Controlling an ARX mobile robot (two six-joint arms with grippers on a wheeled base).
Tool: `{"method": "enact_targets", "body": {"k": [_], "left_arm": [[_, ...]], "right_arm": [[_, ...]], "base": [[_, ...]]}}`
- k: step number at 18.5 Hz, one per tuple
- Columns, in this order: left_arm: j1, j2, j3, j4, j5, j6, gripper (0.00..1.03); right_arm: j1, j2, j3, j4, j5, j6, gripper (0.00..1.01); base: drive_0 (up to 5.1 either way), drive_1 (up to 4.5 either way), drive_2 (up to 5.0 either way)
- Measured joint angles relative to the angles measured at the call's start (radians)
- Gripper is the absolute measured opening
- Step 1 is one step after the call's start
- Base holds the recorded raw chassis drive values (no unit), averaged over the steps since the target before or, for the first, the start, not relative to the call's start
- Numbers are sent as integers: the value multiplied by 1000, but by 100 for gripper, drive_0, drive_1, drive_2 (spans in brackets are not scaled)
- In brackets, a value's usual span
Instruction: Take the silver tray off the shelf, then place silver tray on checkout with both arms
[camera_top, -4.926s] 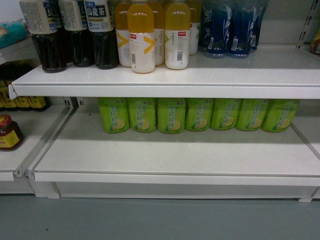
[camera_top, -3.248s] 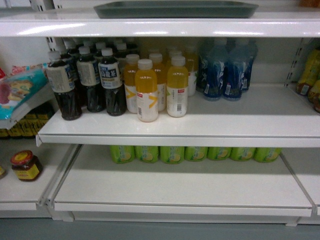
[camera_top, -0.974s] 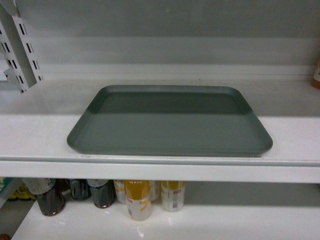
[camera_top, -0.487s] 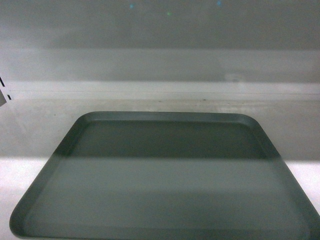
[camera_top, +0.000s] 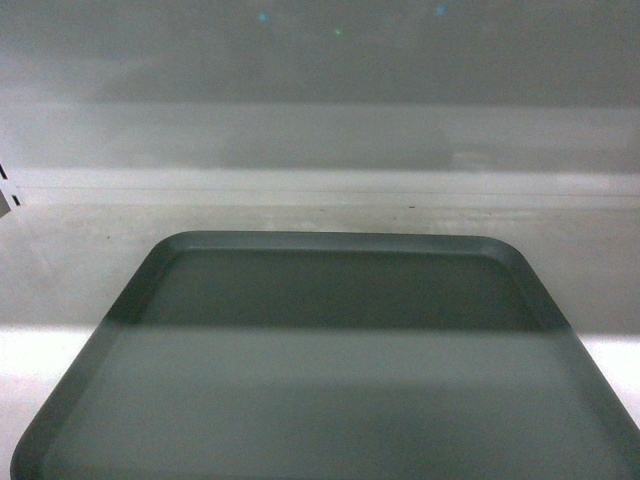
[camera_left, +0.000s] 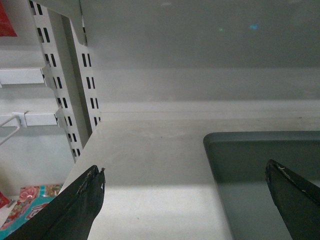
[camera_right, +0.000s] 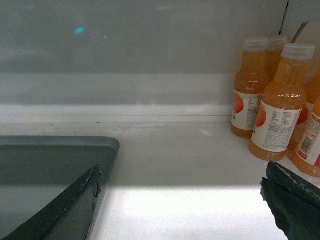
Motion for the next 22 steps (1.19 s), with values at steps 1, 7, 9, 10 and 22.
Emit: {"method": "enact_targets", "body": {"k": [1, 7, 9, 10, 22], "left_arm": [[0, 0, 0, 0, 0, 0, 98], [-6, 9, 13, -53, -12, -5, 98], [-44, 131, 61, -119, -41, -22, 98], [-53, 191, 68, -78, -38, -23, 98], [-92, 1197, 147, 850, 28, -43, 98]], "right_arm": [[0, 0, 0, 0, 0, 0, 98], [29, 32, 15, -60, 71, 37, 98], [62, 160, 16, 3, 124, 81, 98], [75, 207, 15, 47, 123, 89, 98], [241, 1214, 87, 970, 53, 85, 98]], "base": [[0, 0, 0], [0, 0, 0], [0, 0, 0], [0, 0, 0], [0, 0, 0]]}}
